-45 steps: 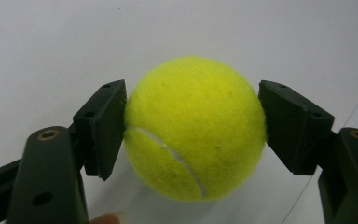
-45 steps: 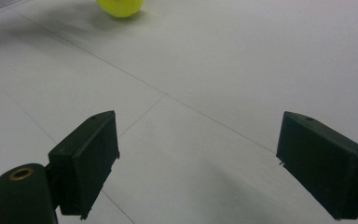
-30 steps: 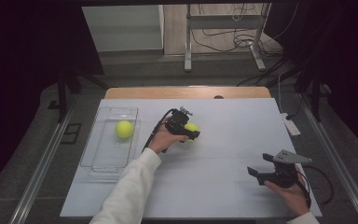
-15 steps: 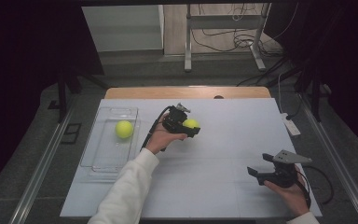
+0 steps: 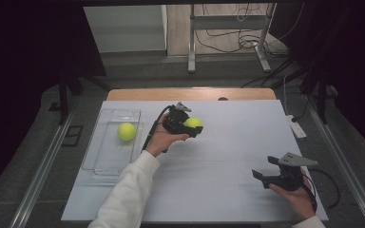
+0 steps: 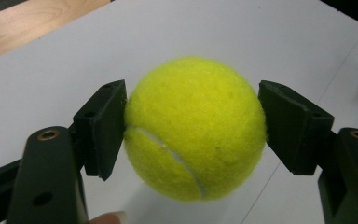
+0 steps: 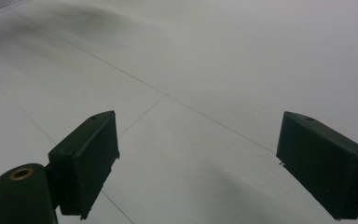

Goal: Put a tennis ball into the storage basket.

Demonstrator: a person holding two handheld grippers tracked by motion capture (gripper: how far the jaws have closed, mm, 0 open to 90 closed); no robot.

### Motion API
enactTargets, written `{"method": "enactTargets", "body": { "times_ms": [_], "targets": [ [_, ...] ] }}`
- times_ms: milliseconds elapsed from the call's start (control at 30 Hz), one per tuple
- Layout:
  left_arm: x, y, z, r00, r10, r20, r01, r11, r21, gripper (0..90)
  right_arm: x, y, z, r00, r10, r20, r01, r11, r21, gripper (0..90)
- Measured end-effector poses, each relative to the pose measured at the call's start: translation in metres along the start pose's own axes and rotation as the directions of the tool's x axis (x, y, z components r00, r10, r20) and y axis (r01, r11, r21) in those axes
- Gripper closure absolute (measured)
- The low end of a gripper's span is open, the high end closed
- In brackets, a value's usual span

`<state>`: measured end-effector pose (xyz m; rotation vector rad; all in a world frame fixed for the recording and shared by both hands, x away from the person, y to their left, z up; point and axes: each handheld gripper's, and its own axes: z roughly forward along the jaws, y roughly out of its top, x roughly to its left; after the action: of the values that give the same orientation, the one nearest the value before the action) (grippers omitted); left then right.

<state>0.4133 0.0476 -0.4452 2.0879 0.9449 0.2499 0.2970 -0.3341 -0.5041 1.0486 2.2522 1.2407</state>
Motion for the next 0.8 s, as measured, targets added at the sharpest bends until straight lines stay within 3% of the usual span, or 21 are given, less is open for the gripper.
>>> {"method": "enactTargets", "body": {
  "times_ms": [800],
  "targets": [
    [-0.009, 0.007, -0.021, 0.9998, 0.017, 0.007, -0.016, 0.9965, -0.082, 28.0, 0.000, 0.000, 0.000, 1.0000, 0.000, 0.002, 0.000, 1.000, 0.001, 13.0]
  ]
}}
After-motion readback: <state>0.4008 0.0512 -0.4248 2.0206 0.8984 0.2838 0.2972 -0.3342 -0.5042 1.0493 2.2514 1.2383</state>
